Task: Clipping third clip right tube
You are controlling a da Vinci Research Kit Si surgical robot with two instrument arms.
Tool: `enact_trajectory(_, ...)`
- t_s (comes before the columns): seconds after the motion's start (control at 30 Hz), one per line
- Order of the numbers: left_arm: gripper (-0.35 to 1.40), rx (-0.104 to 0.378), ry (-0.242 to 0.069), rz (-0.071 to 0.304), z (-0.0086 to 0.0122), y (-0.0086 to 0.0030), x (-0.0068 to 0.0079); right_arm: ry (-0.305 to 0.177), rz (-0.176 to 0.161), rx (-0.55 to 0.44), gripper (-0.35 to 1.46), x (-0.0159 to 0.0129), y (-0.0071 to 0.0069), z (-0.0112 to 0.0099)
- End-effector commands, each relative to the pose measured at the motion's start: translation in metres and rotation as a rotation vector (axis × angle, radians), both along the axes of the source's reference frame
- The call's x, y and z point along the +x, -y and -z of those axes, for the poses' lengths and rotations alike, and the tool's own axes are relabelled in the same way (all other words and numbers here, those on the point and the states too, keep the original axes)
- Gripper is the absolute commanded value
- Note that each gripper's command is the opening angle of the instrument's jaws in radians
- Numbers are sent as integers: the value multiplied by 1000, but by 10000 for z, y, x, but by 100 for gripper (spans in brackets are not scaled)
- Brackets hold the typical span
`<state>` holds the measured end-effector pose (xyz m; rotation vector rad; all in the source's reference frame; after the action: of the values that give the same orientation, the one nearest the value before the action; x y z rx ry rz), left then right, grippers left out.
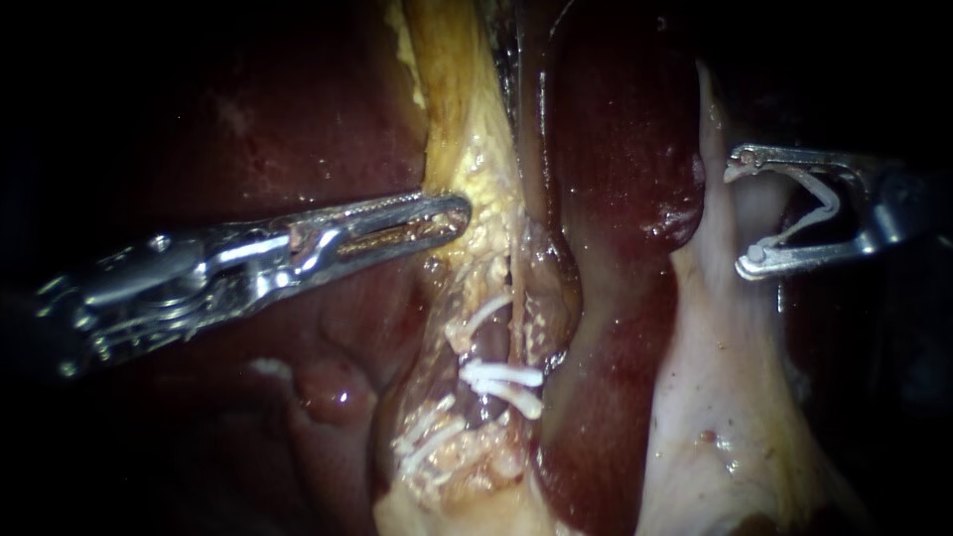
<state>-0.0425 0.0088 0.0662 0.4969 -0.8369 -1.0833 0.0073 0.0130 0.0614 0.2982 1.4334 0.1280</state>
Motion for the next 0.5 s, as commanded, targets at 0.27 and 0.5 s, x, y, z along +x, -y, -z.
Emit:
enact_trajectory(0.27, -35, -6, -5, 24, 36, -23, 39, 52, 5, 330, 58, 27, 43, -37)
enact_trajectory(0.5, -35, -27, 4, 81, 71, -43, 84, 73, 33, 514, 59, 93, 89, -97)
